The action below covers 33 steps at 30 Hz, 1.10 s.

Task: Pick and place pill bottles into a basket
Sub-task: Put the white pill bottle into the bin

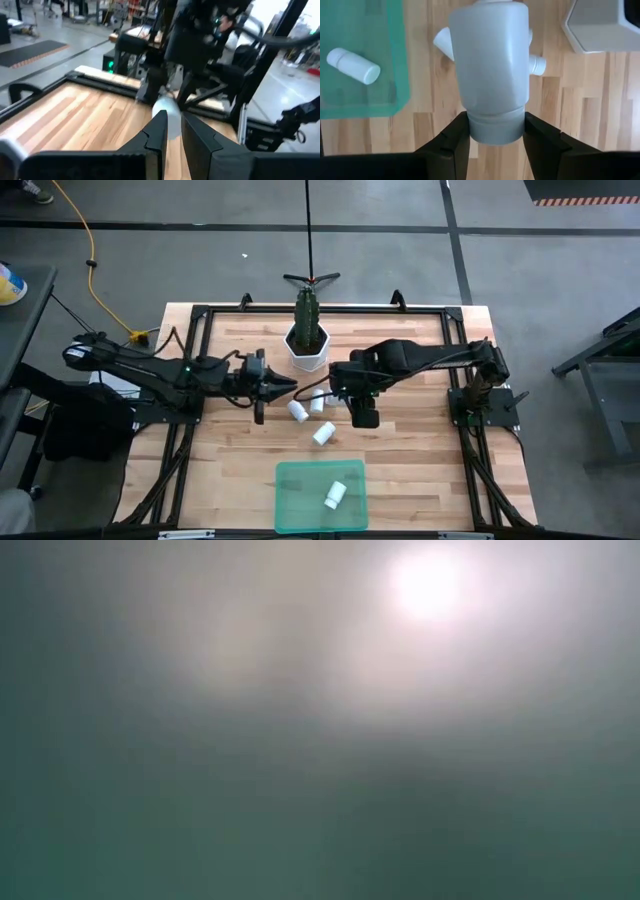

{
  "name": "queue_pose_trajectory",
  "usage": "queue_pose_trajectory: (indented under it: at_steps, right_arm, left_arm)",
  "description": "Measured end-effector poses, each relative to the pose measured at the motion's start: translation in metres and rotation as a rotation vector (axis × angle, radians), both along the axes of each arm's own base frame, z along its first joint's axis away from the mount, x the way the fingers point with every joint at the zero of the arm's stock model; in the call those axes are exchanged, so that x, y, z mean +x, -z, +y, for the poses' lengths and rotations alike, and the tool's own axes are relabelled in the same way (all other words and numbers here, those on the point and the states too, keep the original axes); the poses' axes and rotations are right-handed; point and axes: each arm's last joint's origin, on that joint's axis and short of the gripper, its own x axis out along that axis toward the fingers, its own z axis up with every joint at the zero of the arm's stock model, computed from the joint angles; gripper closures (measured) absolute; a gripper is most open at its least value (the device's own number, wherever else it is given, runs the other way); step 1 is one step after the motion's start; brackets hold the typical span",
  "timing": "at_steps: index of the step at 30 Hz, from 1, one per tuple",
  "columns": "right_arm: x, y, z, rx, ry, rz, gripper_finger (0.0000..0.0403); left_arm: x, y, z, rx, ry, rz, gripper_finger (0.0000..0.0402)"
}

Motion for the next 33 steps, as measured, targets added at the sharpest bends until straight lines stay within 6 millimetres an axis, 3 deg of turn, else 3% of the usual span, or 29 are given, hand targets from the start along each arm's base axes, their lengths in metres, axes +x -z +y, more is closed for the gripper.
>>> queue_pose_trajectory:
  at_steps: [9,19,26,33]
  right_arm:
    - [-0.011,0.002,0.003,0.032,-0.038,0.114,0.0261]
    - [-0.005,0.014,0.019,0.194,-0.118,0.184,0.0261]
    - [-0.003,0.022,0.039,0.219,-0.184,0.219,0.0261]
    - [-0.005,0.019,0.045,0.22,-0.206,0.209,0.0261]
  left_arm:
    - [0.01,-0.006,-0.002,-0.024,0.0,-0.111,0.0312]
    - [0.01,0.001,-0.002,-0.018,0.0,-0.048,0.0312]
    - [0.009,0.009,-0.002,-0.055,-0.005,0.037,0.0312]
    - [0.008,0.017,-0.002,-0.111,-0.018,0.112,0.0312]
